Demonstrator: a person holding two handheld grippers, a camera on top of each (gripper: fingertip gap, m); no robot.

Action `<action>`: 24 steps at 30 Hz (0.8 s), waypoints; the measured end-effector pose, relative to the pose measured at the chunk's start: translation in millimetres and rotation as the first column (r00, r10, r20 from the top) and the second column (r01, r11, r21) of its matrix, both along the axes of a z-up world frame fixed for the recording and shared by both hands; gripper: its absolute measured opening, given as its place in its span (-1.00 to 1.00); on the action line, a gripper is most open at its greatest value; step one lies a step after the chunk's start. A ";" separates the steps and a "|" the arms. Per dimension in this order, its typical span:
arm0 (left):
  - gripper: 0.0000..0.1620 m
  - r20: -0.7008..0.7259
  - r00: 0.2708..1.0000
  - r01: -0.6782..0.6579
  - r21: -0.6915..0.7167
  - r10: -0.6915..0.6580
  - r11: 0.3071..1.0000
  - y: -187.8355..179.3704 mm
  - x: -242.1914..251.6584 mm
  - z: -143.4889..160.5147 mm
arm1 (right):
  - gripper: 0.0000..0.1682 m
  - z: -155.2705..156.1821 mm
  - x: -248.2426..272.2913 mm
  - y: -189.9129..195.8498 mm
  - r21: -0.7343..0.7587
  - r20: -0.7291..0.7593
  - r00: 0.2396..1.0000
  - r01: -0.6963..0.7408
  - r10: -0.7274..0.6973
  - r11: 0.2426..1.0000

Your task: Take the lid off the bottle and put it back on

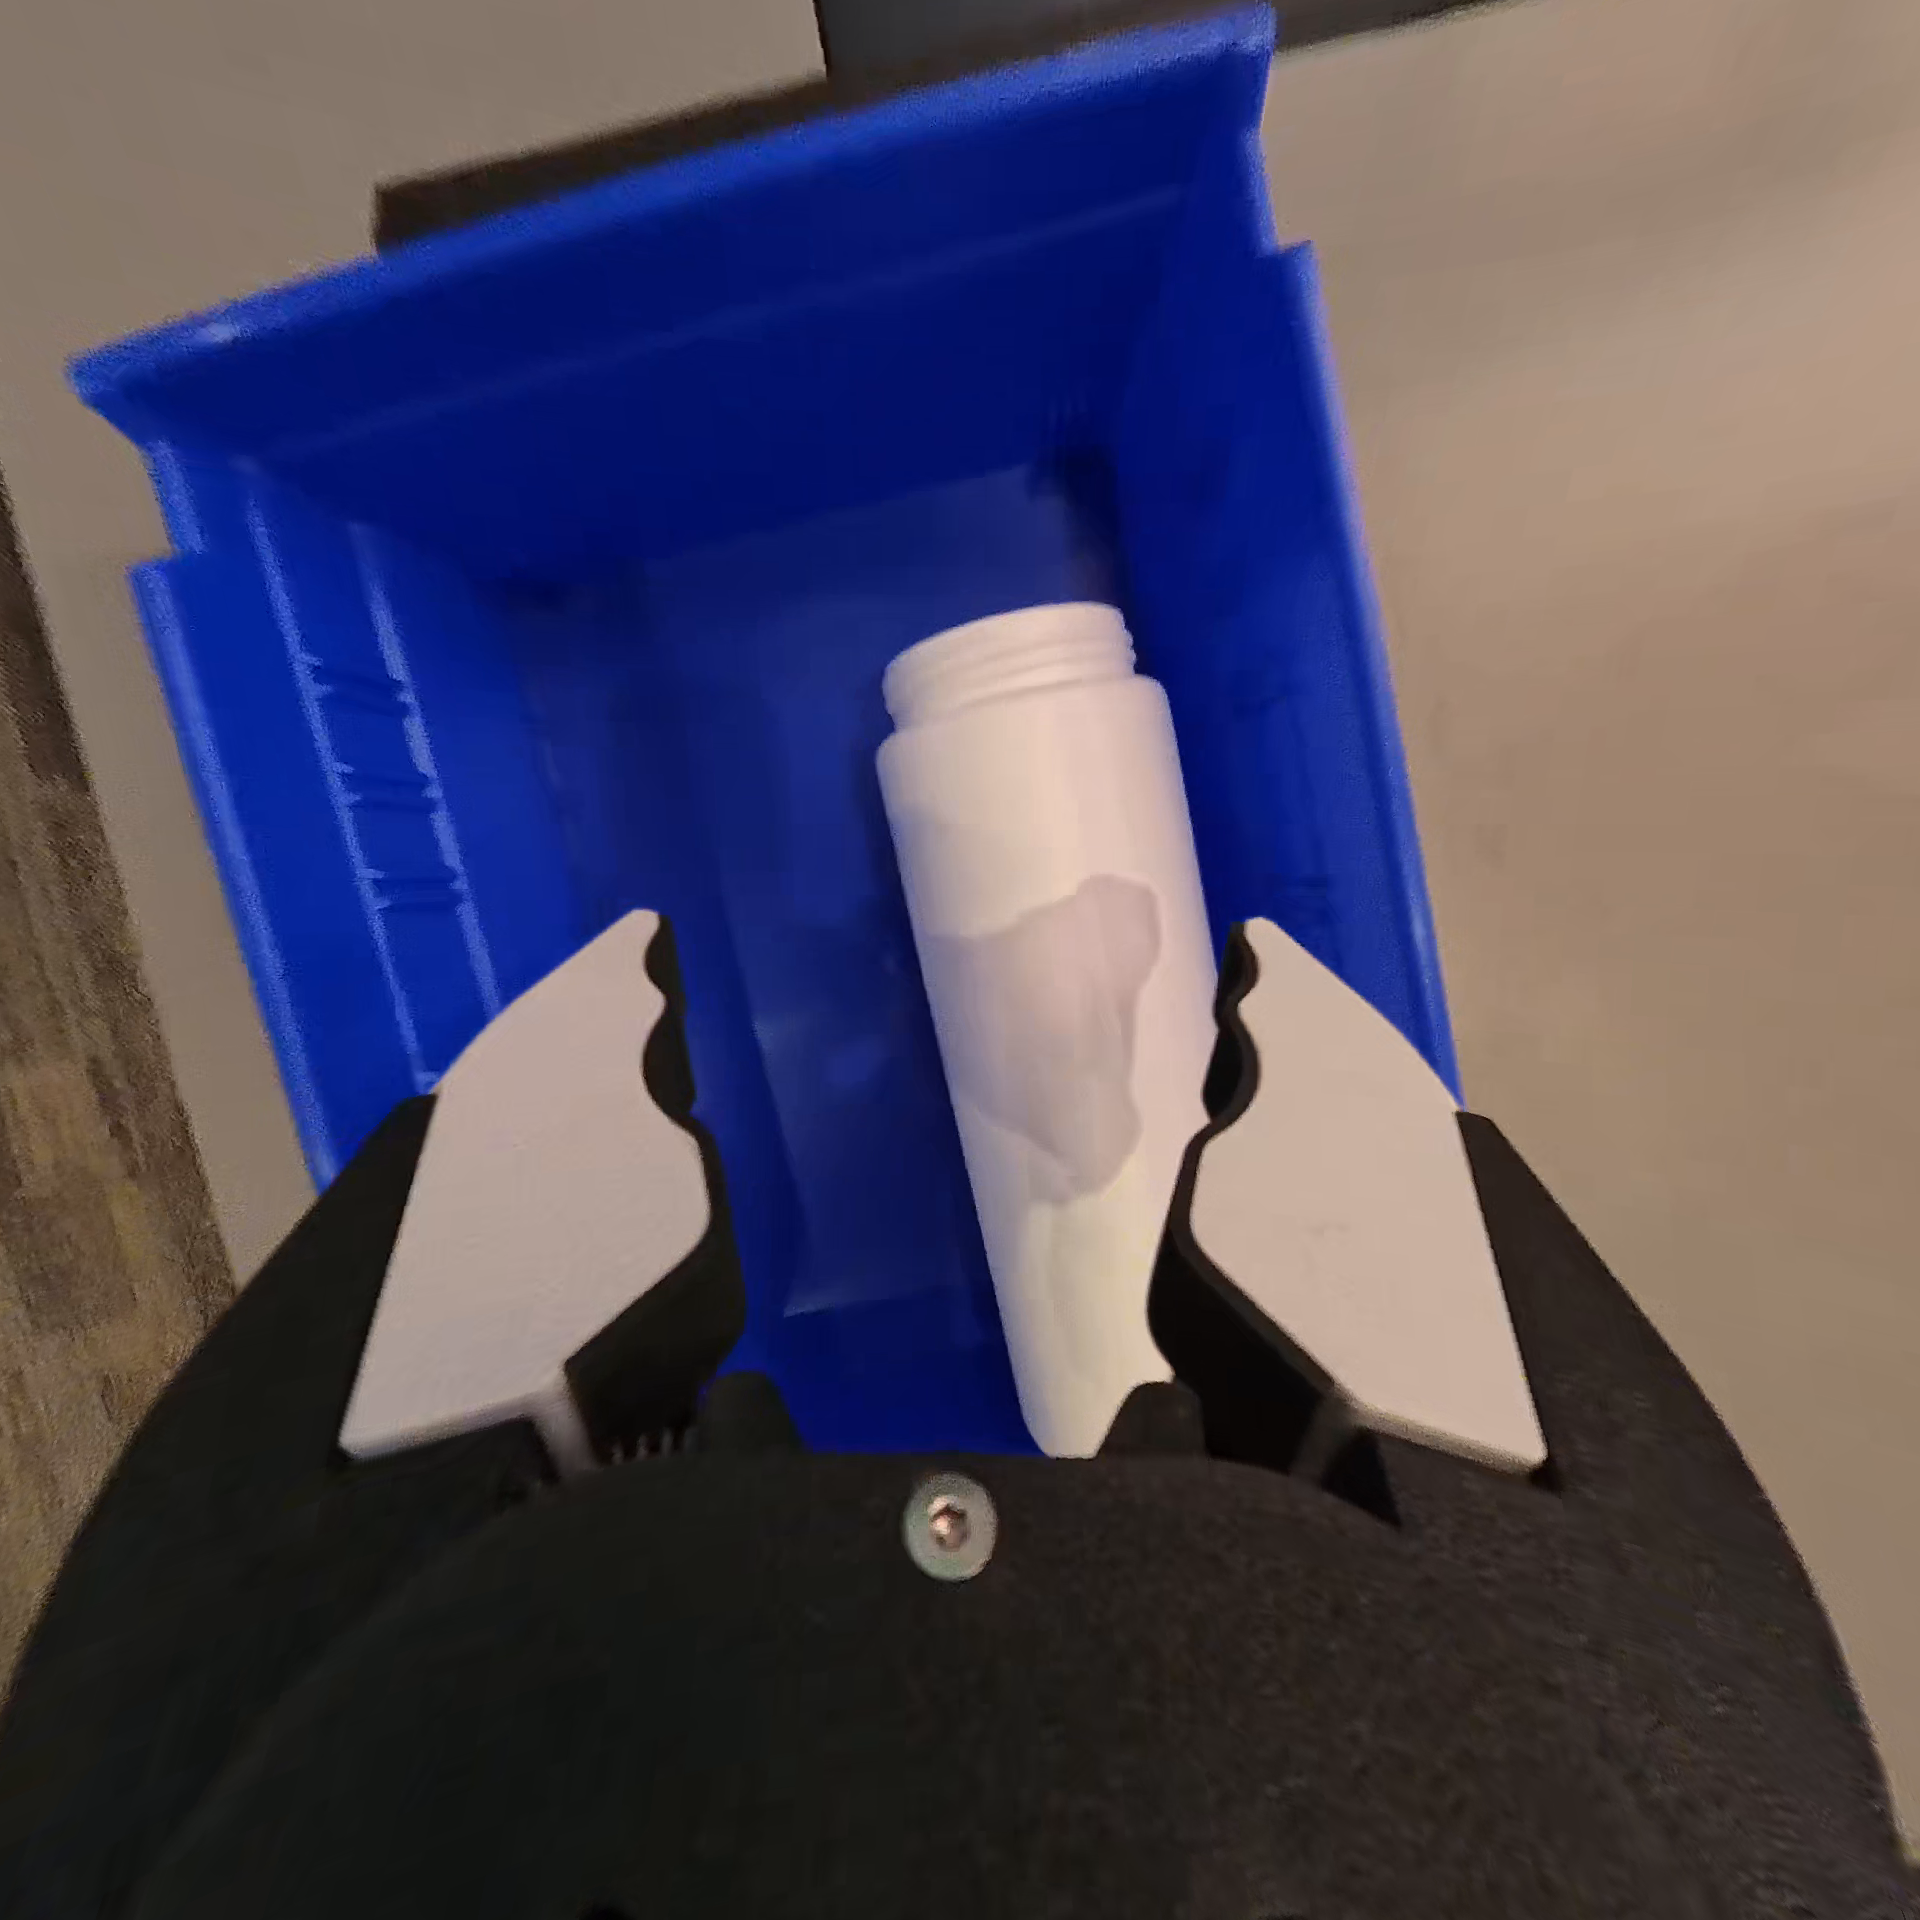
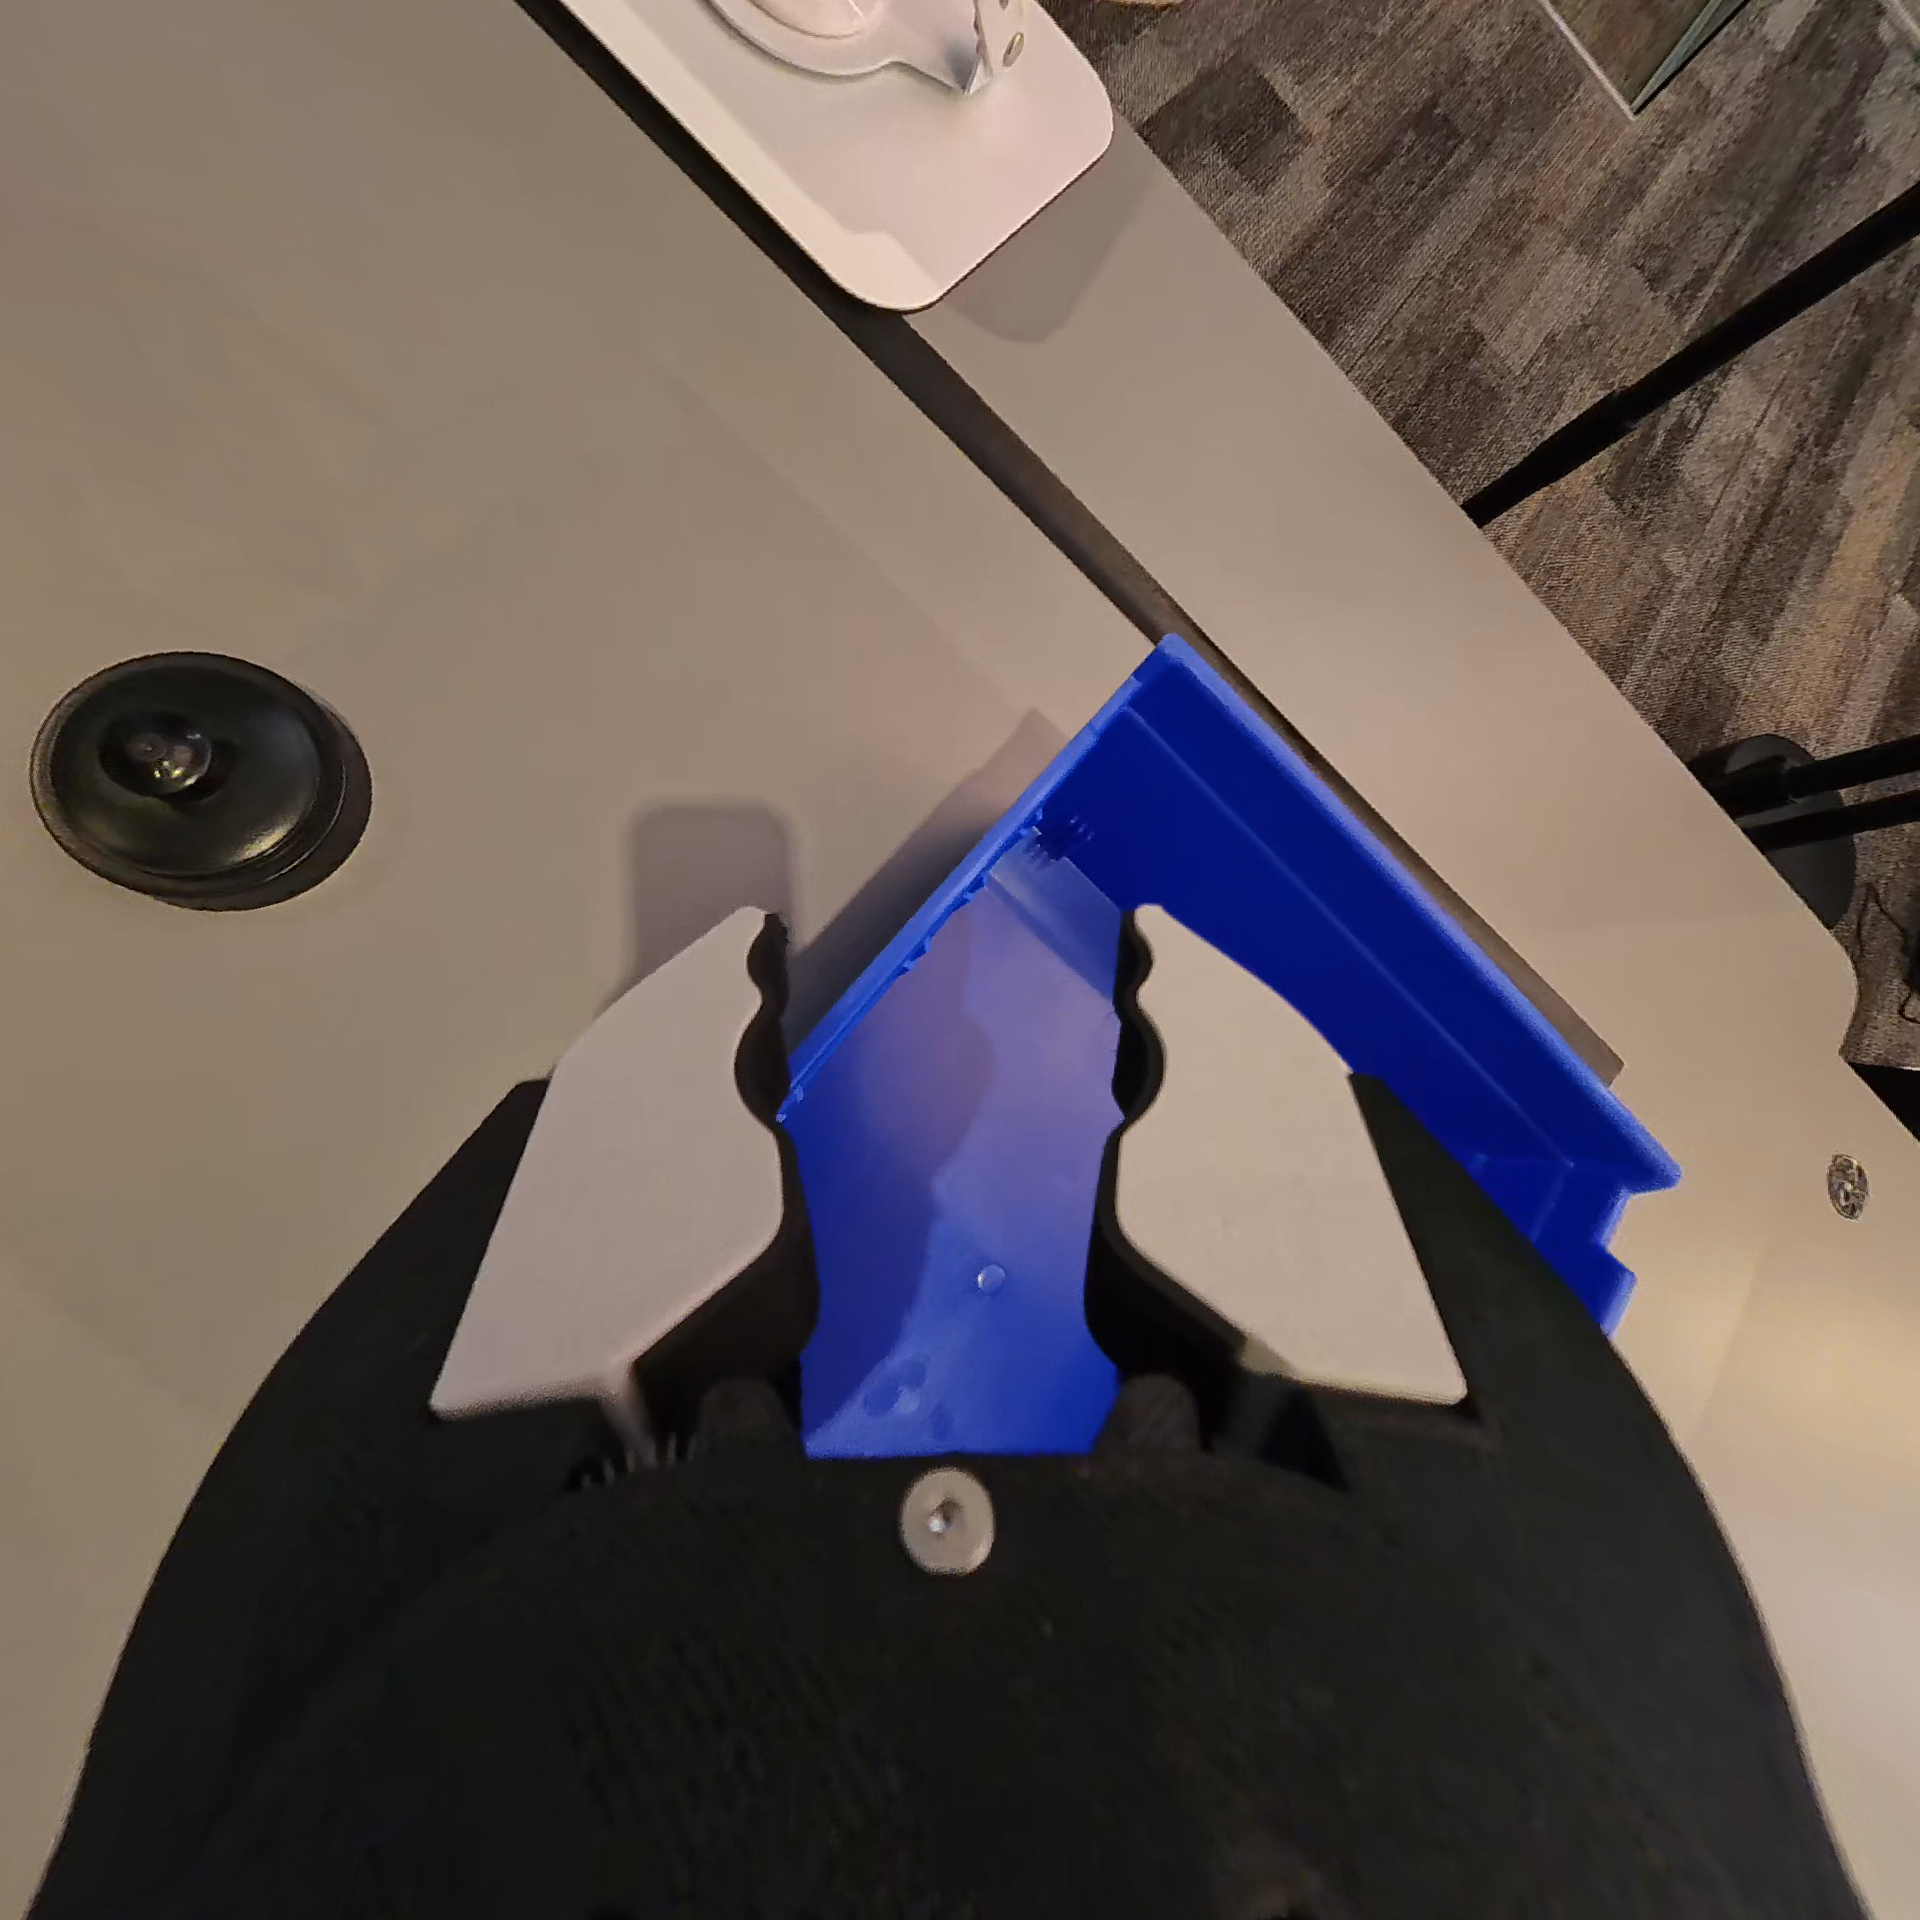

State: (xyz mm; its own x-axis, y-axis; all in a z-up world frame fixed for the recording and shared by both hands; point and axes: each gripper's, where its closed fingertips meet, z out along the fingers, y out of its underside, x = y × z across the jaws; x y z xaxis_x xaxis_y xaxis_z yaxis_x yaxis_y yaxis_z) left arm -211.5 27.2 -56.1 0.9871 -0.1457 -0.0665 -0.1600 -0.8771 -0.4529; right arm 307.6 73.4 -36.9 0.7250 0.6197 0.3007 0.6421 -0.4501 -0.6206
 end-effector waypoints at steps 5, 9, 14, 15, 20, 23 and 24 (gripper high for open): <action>0.26 -0.004 1.000 0.007 -0.149 -0.007 0.989 -2.7 4.5 -34.1 | -0.26 -2.4 1.7 -0.3 -0.009 0.016 1.000 0.001 -0.001 1.000; 0.26 -0.054 0.998 0.022 -0.246 -0.036 0.969 -9.2 6.3 -54.3 | -0.26 1.0 1.0 -1.2 -0.004 -0.001 1.000 -0.005 0.005 1.000; 0.24 -0.106 0.993 0.014 -0.349 -0.054 0.937 -16.2 4.0 -76.1 | -0.26 -3.4 2.2 -1.4 -0.021 0.010 1.000 -0.006 0.006 1.000; 0.21 -0.134 0.990 -0.002 -0.365 -0.051 0.931 -17.5 -0.5 -79.7 | -0.26 -4.4 2.2 -1.5 -0.024 0.015 1.000 -0.006 0.007 1.000; 0.24 -0.158 0.987 -0.032 -0.407 -0.036 0.913 -20.9 -10.3 -90.0 | -0.26 -5.5 2.7 -1.4 -0.021 0.036 0.999 -0.007 0.008 1.000; 0.24 -0.126 0.992 -0.031 -0.406 -0.023 0.913 -21.0 -11.2 -90.4 | -0.26 -6.0 2.0 -1.2 -0.023 0.034 0.999 -0.010 0.011 1.000; 0.24 -0.112 0.994 -0.032 -0.411 -0.015 0.911 -22.2 -11.9 -90.8 | -0.26 -6.8 2.0 -1.3 -0.025 0.038 0.999 -0.010 0.011 1.000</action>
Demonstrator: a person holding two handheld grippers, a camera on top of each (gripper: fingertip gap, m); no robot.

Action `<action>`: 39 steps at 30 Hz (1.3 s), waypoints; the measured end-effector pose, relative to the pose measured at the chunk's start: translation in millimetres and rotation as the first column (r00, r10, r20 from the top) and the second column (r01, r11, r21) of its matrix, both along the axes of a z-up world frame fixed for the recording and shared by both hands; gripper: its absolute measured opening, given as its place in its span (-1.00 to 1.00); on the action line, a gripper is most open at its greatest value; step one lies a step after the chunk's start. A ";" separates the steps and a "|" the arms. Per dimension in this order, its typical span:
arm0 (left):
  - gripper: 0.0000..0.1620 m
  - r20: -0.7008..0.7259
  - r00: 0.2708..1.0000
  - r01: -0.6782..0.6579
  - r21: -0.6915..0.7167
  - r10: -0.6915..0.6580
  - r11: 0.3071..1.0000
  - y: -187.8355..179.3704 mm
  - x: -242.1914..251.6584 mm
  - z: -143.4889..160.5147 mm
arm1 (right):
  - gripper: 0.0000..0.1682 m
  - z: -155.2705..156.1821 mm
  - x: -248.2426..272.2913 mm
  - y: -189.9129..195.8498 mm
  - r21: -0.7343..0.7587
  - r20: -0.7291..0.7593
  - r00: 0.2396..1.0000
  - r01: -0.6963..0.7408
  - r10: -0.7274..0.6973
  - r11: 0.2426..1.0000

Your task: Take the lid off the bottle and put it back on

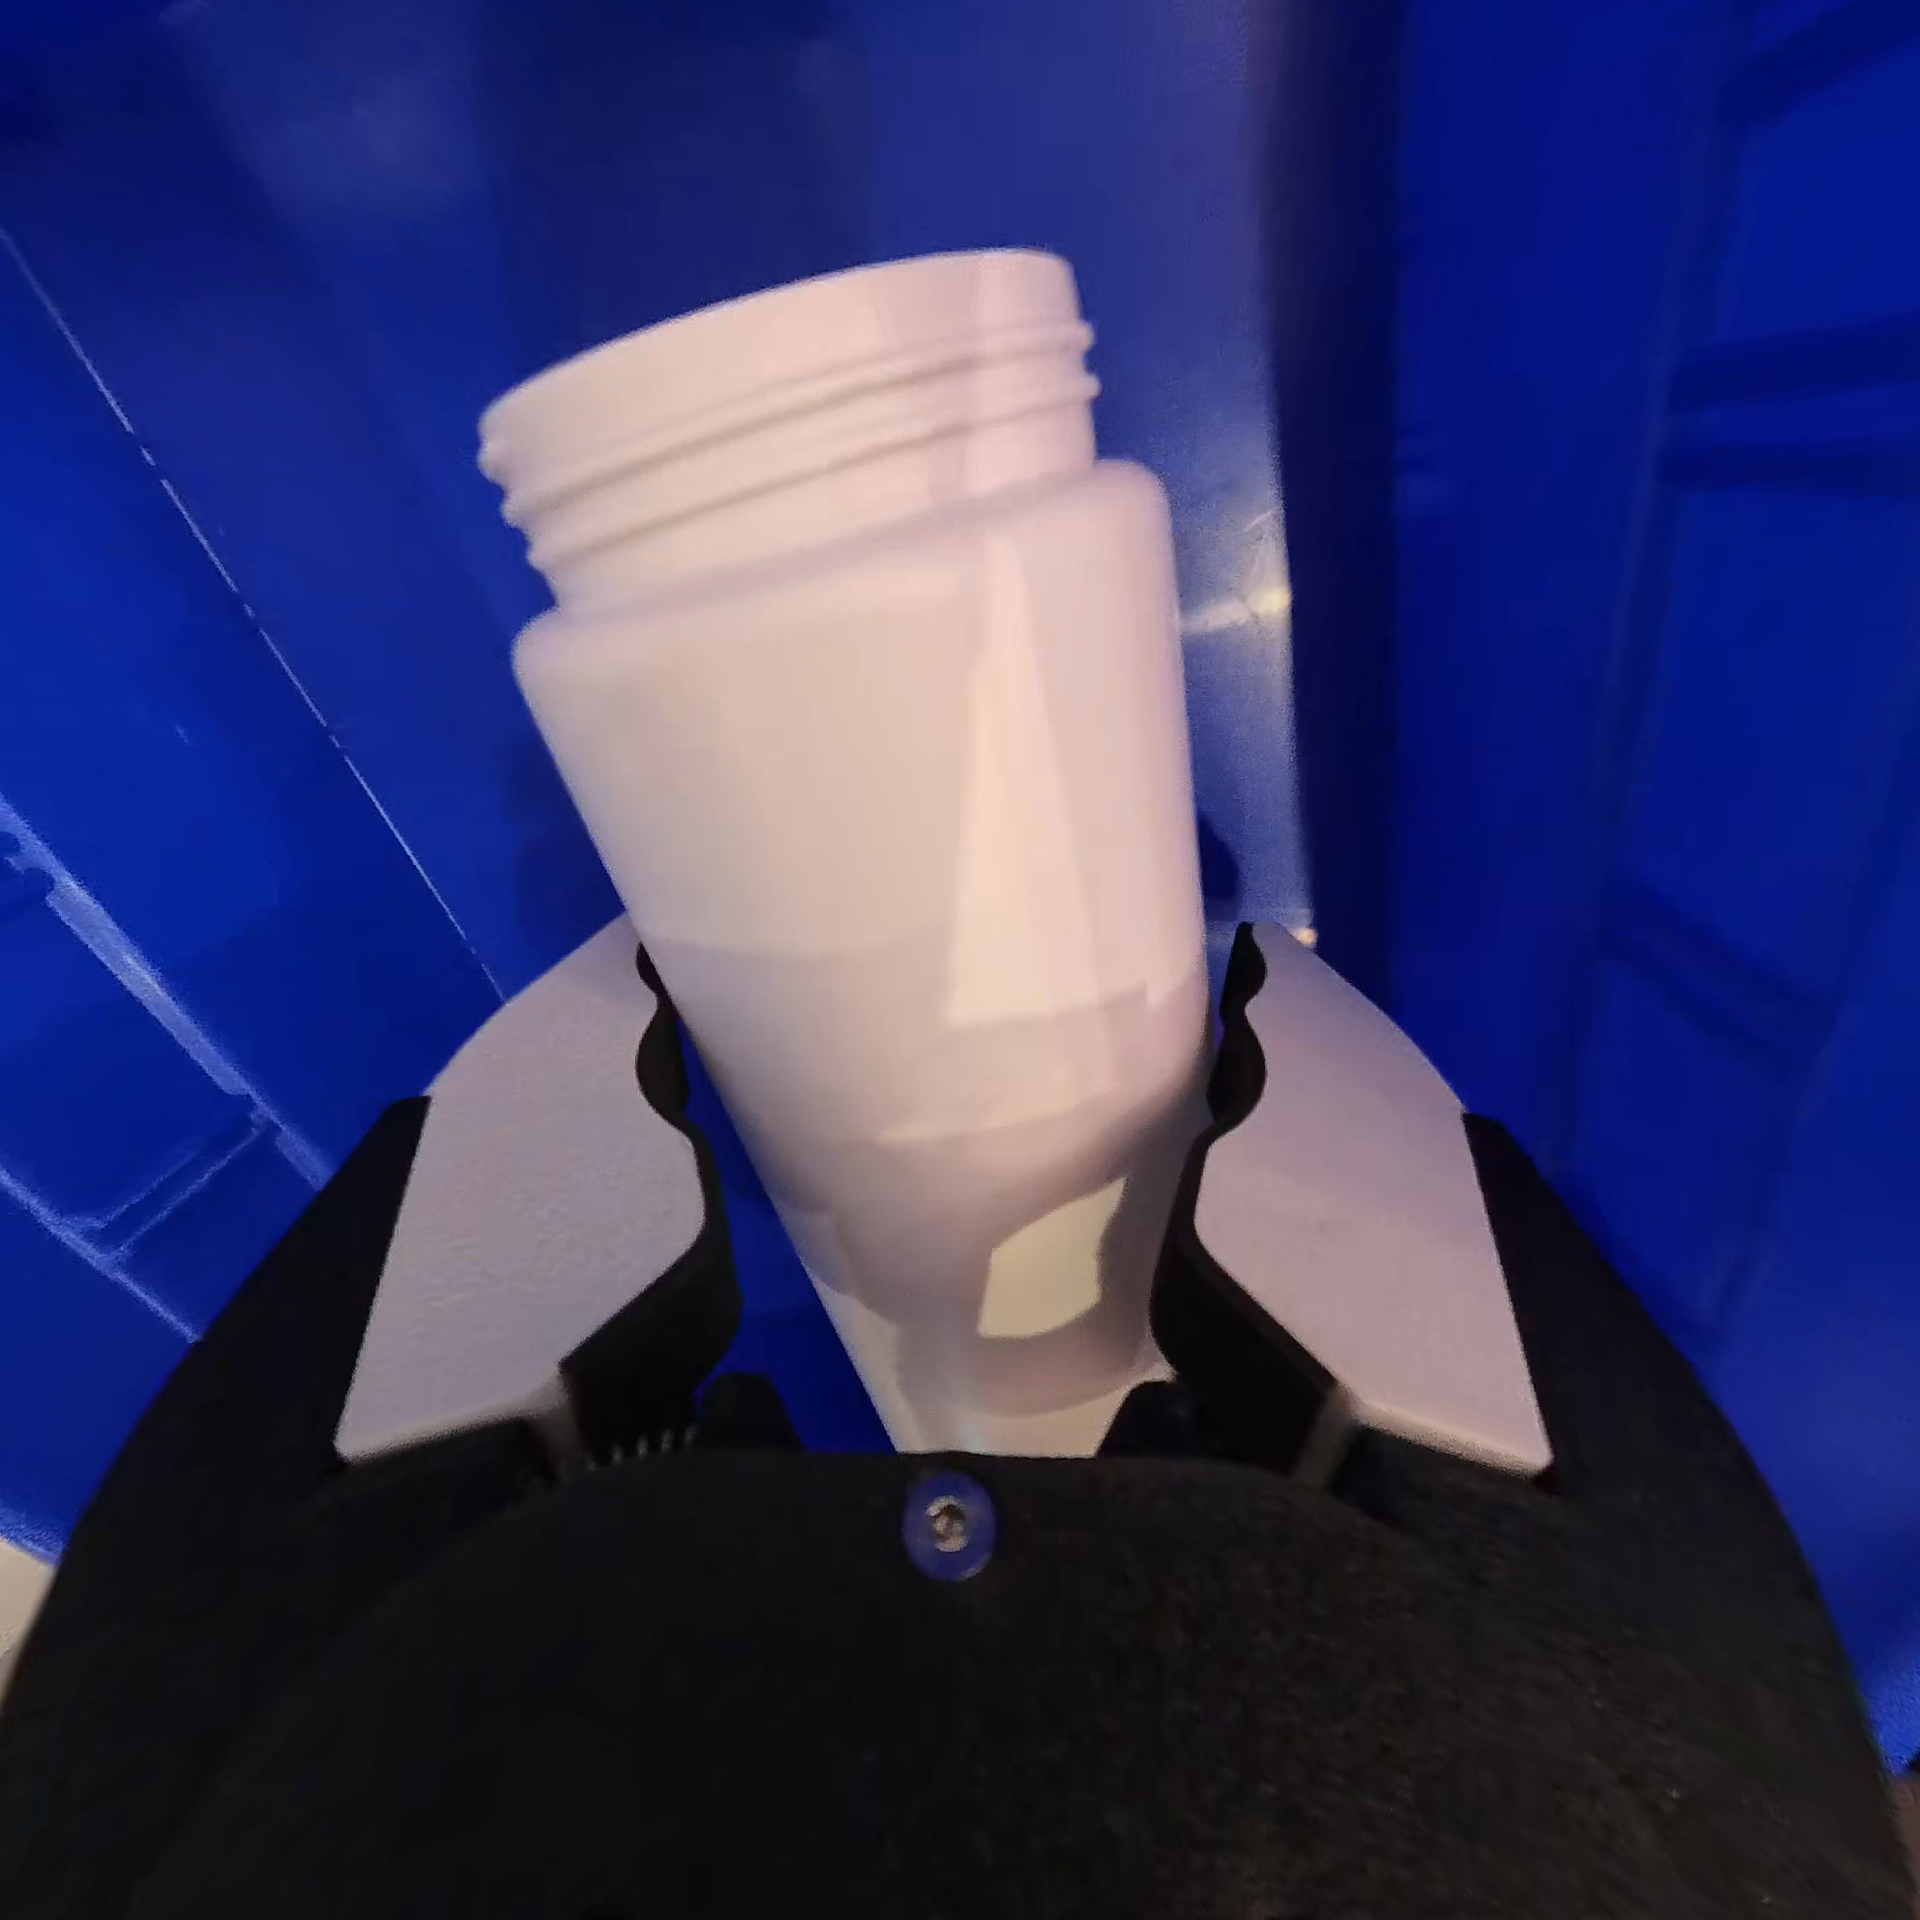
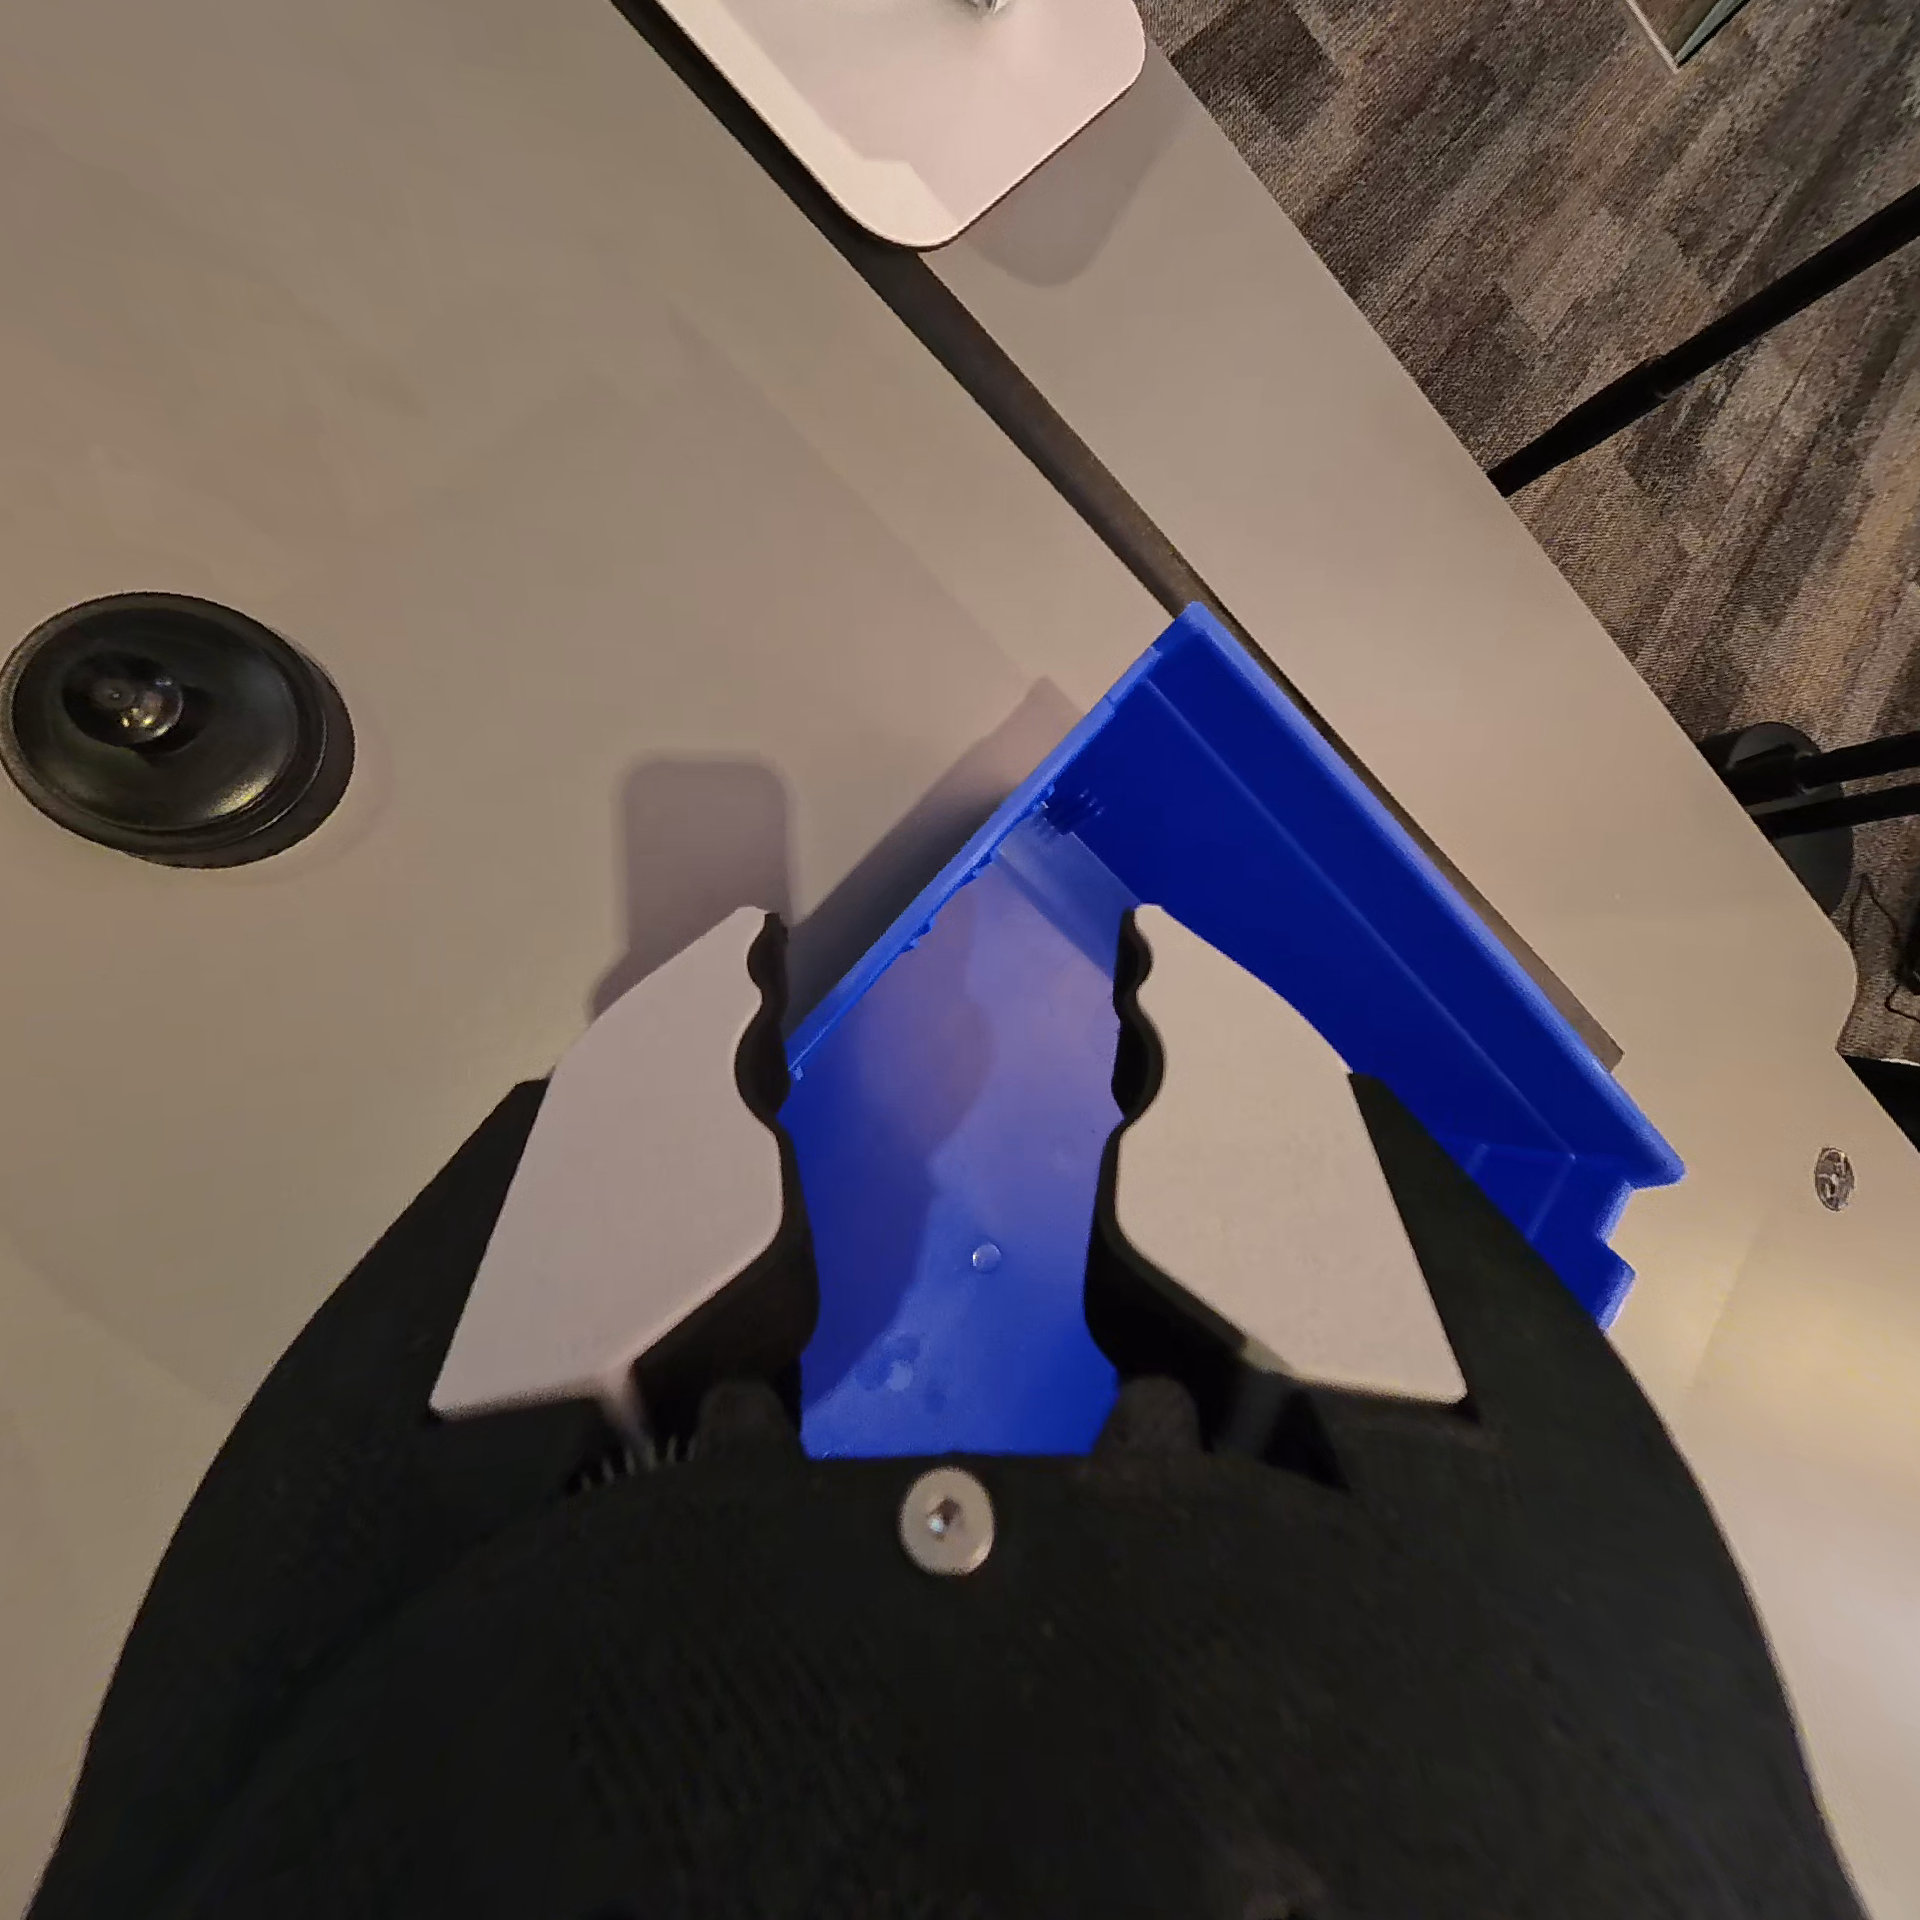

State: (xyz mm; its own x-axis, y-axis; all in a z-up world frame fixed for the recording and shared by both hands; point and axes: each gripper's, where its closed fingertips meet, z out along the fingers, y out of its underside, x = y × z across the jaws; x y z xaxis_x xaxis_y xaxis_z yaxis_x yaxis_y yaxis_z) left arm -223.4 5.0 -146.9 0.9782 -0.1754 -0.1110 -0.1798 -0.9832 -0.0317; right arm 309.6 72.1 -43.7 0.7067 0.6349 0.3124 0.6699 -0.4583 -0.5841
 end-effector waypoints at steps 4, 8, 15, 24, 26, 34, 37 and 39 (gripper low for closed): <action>0.26 0.041 0.999 -0.007 -0.015 0.008 1.000 -4.0 -4.3 -2.1 | -0.26 -3.9 -0.2 -0.3 -0.006 0.035 0.999 -0.004 0.004 1.000; 0.26 0.107 0.993 -0.037 -0.024 0.039 0.999 -5.8 -5.0 -3.6 | -0.25 -5.7 -3.8 0.4 -0.003 0.047 0.999 -0.015 0.015 1.000; 0.24 0.172 0.983 -0.062 -0.048 0.069 0.997 -6.6 -7.7 -2.5 | -0.25 -18.3 -3.1 1.2 -0.025 0.121 0.992 -0.017 0.020 1.000; 0.23 0.164 0.983 -0.085 0.020 0.081 0.996 -2.1 -14.3 13.7 | -0.26 -19.6 -3.4 1.4 -0.028 0.126 0.992 -0.018 0.022 0.999; 0.23 0.172 0.983 -0.069 0.033 0.062 0.997 -0.5 -11.3 16.0 | -0.26 -19.5 -3.6 0.9 -0.028 0.130 0.991 -0.021 0.024 0.999; 0.23 0.217 0.976 -0.049 0.183 0.008 0.982 19.2 0.8 38.3 | -0.26 -17.0 -4.5 1.1 -0.017 0.133 0.991 -0.024 0.026 1.000; 0.22 0.286 0.958 -0.055 0.276 -0.027 0.960 34.5 9.2 49.5 | -0.26 -17.6 -3.5 1.3 -0.018 0.138 0.990 -0.022 0.024 1.000; 0.21 0.305 0.951 -0.065 0.334 -0.042 0.940 43.3 9.8 56.9 | -0.26 -17.9 -3.8 1.2 -0.018 0.139 0.990 -0.022 0.025 1.000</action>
